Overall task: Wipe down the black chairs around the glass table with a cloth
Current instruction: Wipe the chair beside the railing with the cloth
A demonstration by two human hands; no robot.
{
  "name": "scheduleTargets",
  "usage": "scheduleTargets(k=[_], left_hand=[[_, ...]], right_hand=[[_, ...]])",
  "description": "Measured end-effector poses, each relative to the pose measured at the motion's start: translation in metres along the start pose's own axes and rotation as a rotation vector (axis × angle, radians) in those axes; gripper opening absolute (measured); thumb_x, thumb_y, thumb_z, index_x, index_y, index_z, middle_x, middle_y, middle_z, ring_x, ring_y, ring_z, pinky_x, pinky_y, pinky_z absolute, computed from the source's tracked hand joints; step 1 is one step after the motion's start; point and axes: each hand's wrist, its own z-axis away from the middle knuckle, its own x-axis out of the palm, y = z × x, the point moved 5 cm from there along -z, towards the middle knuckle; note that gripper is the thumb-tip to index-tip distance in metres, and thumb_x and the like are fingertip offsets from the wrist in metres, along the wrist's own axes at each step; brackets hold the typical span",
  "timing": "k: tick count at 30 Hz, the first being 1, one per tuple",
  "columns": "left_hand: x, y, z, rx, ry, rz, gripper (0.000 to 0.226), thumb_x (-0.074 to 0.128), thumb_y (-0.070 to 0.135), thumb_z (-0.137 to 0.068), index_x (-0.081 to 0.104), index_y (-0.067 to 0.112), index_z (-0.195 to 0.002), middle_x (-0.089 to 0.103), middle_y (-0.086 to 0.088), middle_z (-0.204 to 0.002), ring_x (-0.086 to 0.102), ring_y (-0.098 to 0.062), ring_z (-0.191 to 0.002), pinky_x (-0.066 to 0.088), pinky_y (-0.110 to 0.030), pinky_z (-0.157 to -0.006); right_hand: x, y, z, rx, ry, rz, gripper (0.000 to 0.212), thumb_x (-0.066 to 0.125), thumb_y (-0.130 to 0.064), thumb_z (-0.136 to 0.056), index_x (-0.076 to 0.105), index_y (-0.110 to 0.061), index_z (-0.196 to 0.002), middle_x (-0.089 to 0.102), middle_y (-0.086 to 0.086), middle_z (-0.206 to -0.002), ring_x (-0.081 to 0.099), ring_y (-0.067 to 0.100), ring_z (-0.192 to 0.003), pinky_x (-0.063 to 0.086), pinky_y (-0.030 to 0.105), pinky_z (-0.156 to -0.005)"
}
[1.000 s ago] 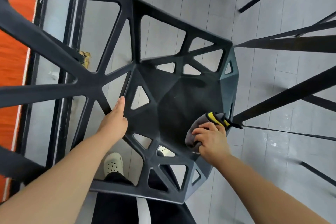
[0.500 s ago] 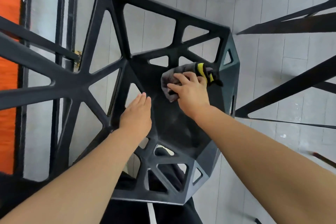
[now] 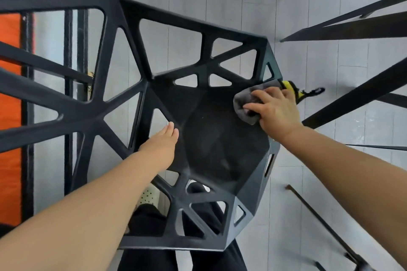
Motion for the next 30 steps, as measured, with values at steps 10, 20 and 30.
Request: scheduleTargets(k=[10, 20, 30], left_hand=[[0.001, 0.0, -0.006, 0.038, 0.0, -0.16, 0.08, 0.03, -0.015, -0.085, -0.009, 0.012, -0.149, -0.021, -0.005, -0.156, -0.011, -0.015, -0.144, 0.028, -0.031, -0.112], [-0.003, -0.003, -0.002, 0.106, 0.007, -0.238, 0.078, 0.031, -0.014, -0.086, -0.006, 0.011, -0.15, -0.018, -0.006, -0.157, -0.001, -0.018, -0.146, 0.043, -0.033, -0.099], [0.001, -0.008, -0.003, 0.125, 0.032, -0.232, 0.081, 0.045, -0.006, -0.088, -0.004, 0.011, -0.15, -0.014, -0.006, -0.157, 0.017, -0.02, -0.143, 0.045, -0.027, -0.093]], right_hand=[[0.045, -0.154, 0.062, 0.104, -0.038, -0.321, 0.028, 0.081, -0.027, -0.048, 0.075, -0.035, -0.074, 0.065, -0.007, -0.101, 0.051, 0.026, -0.092, 0.044, 0.037, -0.068], [0.02, -0.064, 0.023, 0.081, 0.101, -0.161, 0.031, 0.076, -0.015, -0.063, 0.074, -0.035, -0.087, 0.065, 0.001, -0.108, 0.055, 0.035, -0.099, 0.04, 0.048, -0.083], [0.026, -0.11, -0.018, 0.562, 0.197, -0.404, 0.033, 0.063, -0.007, -0.076, 0.072, -0.025, -0.102, 0.059, 0.001, -0.122, 0.041, 0.034, -0.111, 0.024, 0.038, -0.085]])
